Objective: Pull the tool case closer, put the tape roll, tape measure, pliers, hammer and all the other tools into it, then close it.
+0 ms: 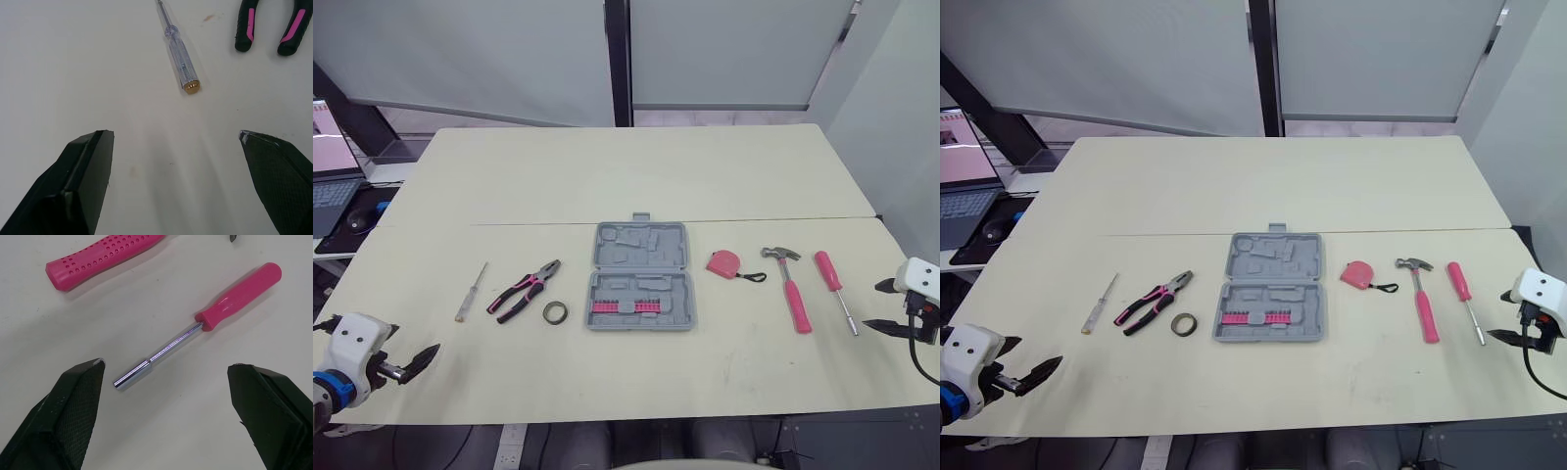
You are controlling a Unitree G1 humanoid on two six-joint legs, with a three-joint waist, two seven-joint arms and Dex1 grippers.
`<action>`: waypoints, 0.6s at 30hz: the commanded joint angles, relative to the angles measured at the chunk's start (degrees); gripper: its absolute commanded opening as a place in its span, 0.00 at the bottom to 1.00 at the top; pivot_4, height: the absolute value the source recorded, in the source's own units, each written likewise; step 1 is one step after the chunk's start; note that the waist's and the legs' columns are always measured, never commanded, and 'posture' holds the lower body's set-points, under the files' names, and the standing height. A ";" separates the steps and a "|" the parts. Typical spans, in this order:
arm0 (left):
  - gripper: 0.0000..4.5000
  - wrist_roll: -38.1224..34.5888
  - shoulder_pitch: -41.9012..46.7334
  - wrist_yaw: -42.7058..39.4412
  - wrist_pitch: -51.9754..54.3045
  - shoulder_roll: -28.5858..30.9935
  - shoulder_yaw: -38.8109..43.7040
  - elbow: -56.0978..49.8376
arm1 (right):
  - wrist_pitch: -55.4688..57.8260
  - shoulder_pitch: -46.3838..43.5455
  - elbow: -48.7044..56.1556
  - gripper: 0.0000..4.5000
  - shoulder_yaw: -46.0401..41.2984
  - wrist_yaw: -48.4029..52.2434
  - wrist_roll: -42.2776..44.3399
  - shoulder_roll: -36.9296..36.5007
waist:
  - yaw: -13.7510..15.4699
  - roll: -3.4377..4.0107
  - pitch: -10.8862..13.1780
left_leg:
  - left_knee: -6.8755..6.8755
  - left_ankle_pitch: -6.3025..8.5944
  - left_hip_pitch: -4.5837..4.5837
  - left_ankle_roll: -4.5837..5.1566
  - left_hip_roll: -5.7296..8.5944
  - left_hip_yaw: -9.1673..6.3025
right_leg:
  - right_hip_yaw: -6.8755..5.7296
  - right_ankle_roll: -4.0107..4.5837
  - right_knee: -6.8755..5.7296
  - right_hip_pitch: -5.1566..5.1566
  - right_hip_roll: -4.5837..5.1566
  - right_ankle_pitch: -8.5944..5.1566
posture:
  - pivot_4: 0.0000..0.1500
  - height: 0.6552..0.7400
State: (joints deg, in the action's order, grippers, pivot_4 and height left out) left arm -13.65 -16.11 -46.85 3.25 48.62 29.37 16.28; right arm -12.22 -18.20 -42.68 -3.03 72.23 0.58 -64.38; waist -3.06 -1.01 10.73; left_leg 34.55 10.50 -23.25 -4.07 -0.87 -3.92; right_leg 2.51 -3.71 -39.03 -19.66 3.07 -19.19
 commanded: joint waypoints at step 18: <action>1.00 -3.28 -3.86 -1.65 3.49 0.57 5.41 -3.30 | -1.45 -3.48 -1.30 0.99 -0.10 -1.52 -0.95 -0.55 | -0.07 0.00 0.00 | -0.01 0.00 0.05 0.00 -0.02 0.08 | 0.06 0.00 0.00 0.00 0.00 0.00 | 1.00 1.00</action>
State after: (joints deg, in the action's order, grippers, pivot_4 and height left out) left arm -16.67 -19.47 -48.41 7.25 48.64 32.60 13.83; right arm -13.36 -20.98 -44.68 -2.84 70.84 -0.56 -64.31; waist -3.14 -1.01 10.73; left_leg 34.53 10.50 -23.19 -4.07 -0.89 -3.83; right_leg 2.57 -3.71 -39.03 -19.65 3.07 -19.19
